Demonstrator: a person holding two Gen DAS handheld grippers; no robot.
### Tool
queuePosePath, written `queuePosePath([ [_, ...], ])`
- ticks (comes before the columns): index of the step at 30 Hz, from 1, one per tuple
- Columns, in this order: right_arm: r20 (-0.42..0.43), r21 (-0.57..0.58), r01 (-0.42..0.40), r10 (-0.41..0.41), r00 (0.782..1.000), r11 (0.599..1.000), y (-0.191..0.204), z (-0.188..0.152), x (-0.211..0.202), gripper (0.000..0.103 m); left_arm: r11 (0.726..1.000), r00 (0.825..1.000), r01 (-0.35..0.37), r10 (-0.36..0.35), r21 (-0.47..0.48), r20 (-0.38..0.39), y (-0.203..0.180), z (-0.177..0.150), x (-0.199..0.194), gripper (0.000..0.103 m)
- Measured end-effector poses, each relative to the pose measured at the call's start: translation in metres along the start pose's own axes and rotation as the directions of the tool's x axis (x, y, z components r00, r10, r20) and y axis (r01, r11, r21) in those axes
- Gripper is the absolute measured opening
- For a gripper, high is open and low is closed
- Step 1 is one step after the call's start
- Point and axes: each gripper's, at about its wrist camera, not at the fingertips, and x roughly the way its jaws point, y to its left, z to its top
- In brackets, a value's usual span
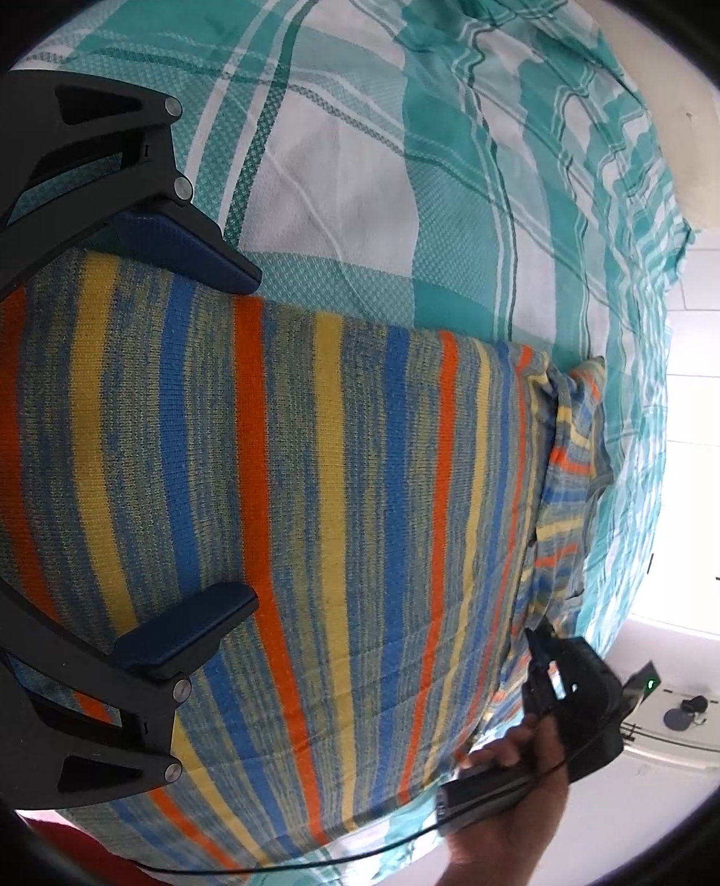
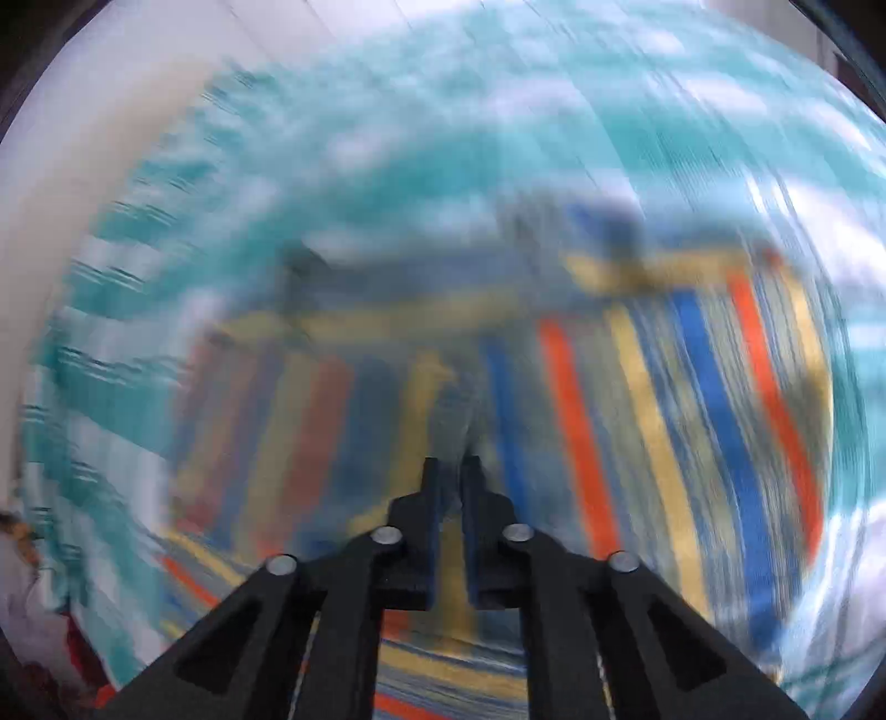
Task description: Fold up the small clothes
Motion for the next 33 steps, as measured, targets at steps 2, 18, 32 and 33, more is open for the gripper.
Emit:
queuePosePath([
  [2, 0.066, -0.005, 0.029, -0.029, 0.997, 1.0, 0.002, -0.008, -0.016, 0.017, 1.0, 1.0, -0.001, 0.001, 0.001, 0.003, 0.0, 0.0, 0.0, 0.102],
  [18, -0.03, 0.189, -0.238, 0.248, 0.968, 0.953, -0.013, -0.041, -0.018, 0.026, 0.999, 0.999, -0.035, 0.035, 0.001, 0.024, -0.003, -0.005, -0.003, 0.102],
  [32, -0.037, 0.164, -0.172, 0.18, 0.983, 0.971, -0.016, -0.029, -0.031, 0.004, 0.999, 0.999, -0.032, 0.032, 0.005, 0.021, -0.002, -0.005, -0.001, 0.102],
  [33, -0.055, 0.142, -0.142, 0.151, 0.987, 0.98, -0.019, -0.033, -0.031, 0.005, 0.999, 0.999, -0.033, 0.033, 0.006, 0.021, -0.002, -0.005, 0.0, 0.102],
])
